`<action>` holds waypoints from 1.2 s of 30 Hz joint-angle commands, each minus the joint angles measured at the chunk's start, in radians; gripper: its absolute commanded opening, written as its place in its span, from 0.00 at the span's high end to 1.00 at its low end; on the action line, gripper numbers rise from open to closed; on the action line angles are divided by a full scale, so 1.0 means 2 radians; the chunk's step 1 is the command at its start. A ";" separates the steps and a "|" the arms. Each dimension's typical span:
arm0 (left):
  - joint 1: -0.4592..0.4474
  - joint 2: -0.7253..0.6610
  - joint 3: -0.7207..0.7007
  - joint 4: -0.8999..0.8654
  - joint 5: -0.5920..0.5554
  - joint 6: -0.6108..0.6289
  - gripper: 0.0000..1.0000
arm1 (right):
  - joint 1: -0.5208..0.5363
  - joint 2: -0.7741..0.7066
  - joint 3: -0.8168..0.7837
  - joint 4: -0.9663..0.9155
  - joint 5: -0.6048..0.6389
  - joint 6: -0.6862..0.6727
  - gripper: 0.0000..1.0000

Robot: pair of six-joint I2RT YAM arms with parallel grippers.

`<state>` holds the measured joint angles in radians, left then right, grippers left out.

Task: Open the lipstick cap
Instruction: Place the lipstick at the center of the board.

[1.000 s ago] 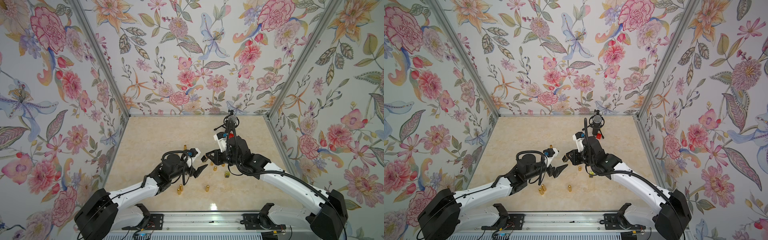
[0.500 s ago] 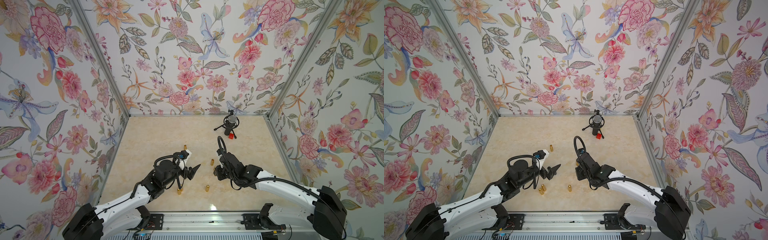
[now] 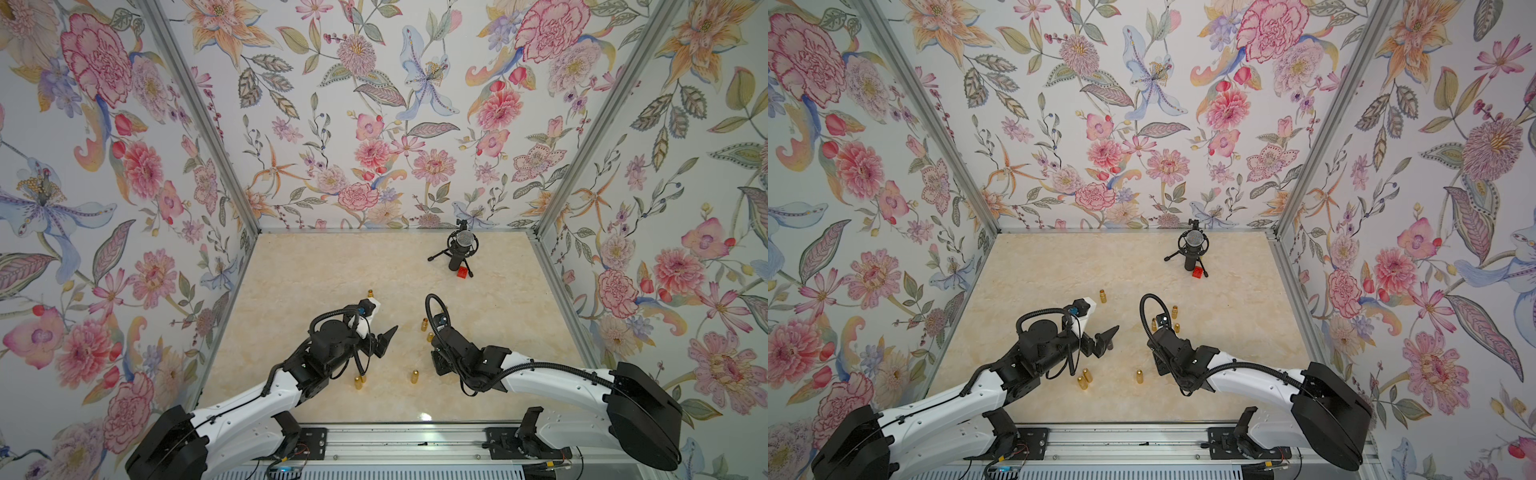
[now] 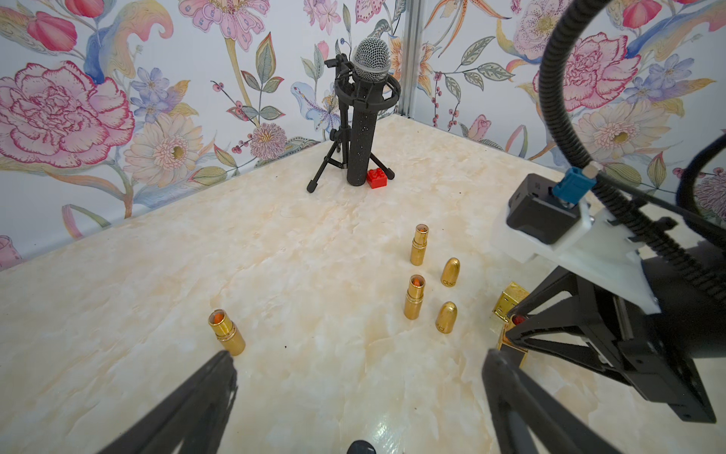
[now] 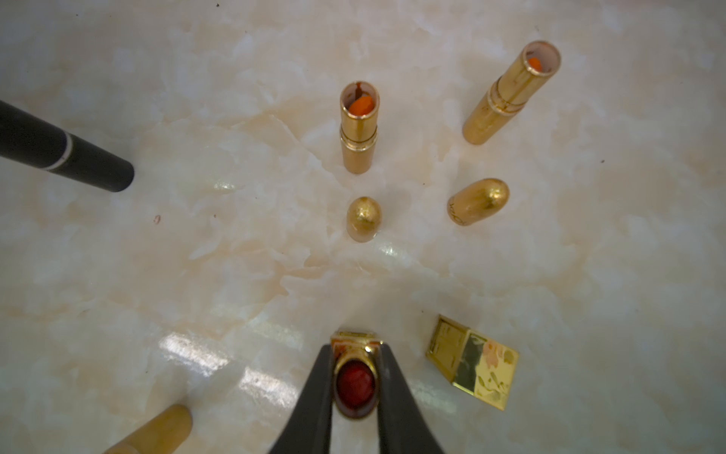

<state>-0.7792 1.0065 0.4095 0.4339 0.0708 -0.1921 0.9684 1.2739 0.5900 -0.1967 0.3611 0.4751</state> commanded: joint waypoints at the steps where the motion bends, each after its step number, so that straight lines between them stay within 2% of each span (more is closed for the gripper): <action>1: -0.003 0.004 -0.003 0.010 -0.007 -0.007 0.01 | -0.003 0.006 -0.013 0.029 0.024 0.011 0.79; 11: -0.003 0.004 -0.007 0.009 -0.011 -0.008 0.01 | -0.012 0.003 -0.025 0.035 0.010 0.015 0.75; 16: -0.001 0.004 -0.006 0.007 -0.012 -0.005 0.01 | -0.011 0.001 -0.025 0.035 0.001 0.013 0.68; 20: -0.001 0.002 -0.006 0.008 -0.014 -0.005 0.01 | -0.011 -0.013 -0.019 0.032 -0.004 0.012 0.58; 27: -0.002 -0.018 -0.018 -0.004 -0.026 -0.025 0.01 | -0.006 -0.057 0.033 -0.056 -0.012 0.022 0.47; 32: -0.002 -0.038 -0.020 -0.032 -0.039 -0.033 0.01 | 0.013 -0.091 0.058 -0.076 -0.083 -0.003 0.47; 36: -0.002 -0.046 -0.015 -0.057 -0.060 -0.032 0.01 | 0.038 -0.090 0.068 -0.081 -0.126 -0.013 0.46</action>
<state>-0.7792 0.9318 0.3790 0.3744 0.0021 -0.2329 1.0130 1.0943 0.7063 -0.3038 0.1986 0.4770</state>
